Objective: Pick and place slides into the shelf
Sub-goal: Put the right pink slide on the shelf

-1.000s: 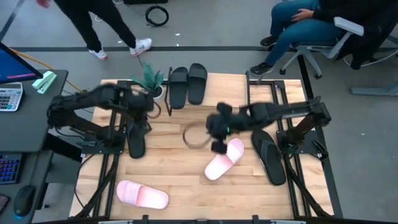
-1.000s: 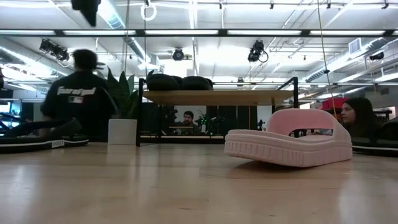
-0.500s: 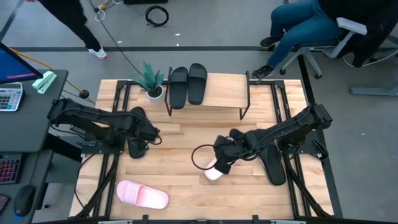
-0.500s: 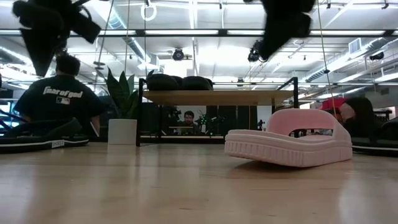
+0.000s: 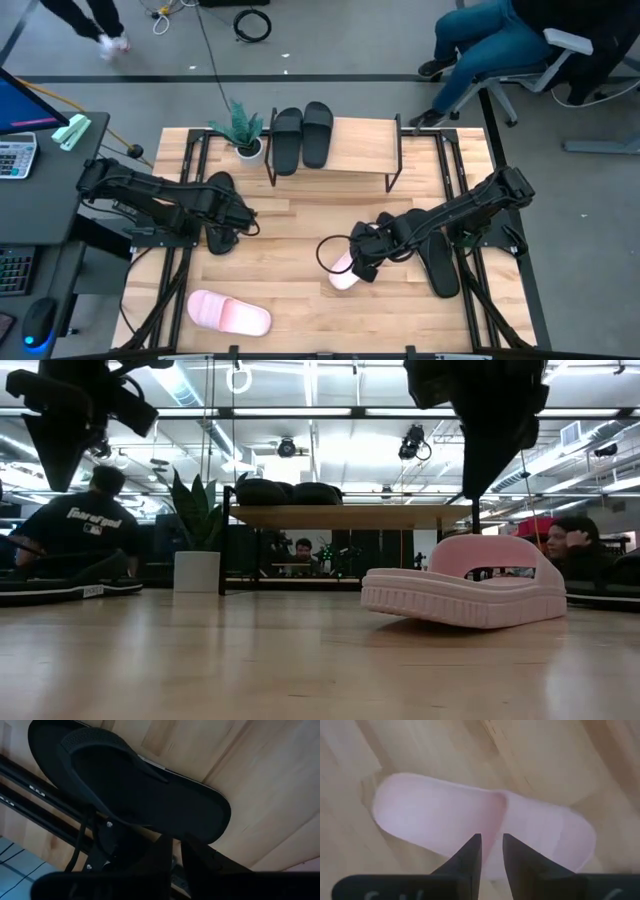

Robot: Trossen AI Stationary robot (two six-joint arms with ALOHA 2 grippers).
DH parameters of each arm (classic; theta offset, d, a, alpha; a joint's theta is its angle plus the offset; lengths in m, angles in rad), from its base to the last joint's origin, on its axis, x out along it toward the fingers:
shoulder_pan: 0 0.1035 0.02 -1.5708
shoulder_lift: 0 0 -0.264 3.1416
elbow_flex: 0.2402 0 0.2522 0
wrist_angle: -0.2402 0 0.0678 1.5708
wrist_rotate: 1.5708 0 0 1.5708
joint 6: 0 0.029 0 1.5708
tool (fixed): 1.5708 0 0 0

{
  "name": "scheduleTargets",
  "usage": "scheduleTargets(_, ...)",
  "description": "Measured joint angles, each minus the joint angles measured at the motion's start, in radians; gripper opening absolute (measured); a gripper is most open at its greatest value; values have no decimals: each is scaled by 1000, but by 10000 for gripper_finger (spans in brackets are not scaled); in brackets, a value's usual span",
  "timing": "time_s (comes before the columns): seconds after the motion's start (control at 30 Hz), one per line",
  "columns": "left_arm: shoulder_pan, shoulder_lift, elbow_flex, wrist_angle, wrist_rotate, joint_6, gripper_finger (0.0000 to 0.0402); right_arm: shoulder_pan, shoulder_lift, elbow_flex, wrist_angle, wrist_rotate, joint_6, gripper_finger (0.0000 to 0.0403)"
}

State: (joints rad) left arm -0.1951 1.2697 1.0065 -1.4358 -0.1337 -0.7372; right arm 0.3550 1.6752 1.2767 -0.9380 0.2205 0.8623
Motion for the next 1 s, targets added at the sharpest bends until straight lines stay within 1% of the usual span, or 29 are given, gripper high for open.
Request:
scheduleTargets(0.1, 0, 0, 0, 4, 0, 0, 47, -2, 0, -4, 0, 43, -171, 84)
scheduleTargets(0.17, 0, 0, 0, 9, 0, 0, 50, -6, -2, -4, 8, 64, -245, 84)
scheduleTargets(0.23, 0, 0, 0, 20, 0, 0, 51, -9, -2, -4, 32, 66, -281, 84)
scheduleTargets(0.37, 0, 0, 0, 39, 0, 0, 52, -26, -2, -4, 104, 53, -443, 84)
scheduleTargets(0.4, 0, 0, 0, 41, 0, 0, 52, -30, -2, -4, 125, 43, -455, 84)
scheduleTargets(0.47, 0, 0, 0, 50, 0, 0, 52, -40, -2, -3, 153, 35, -419, 84)
scheduleTargets(0.57, 0, 0, 0, 53, 0, 0, 53, -42, -2, -3, 147, 43, -304, 84)
scheduleTargets(0.7, 0, 0, 0, 57, -1, 0, 51, -10, -1, -3, 115, 40, -241, 84)
scheduleTargets(0.8, 0, 0, 0, 70, -20, 23, 51, 22, 0, -3, 113, 42, -146, 89)
scheduleTargets(0.93, 0, 0, 1, 120, -43, 76, 53, 68, 0, -3, 113, 104, -69, 99)
scheduleTargets(1.0, 0, 0, 1, 149, -43, 101, 50, 79, 0, -3, 113, 116, -44, 101)
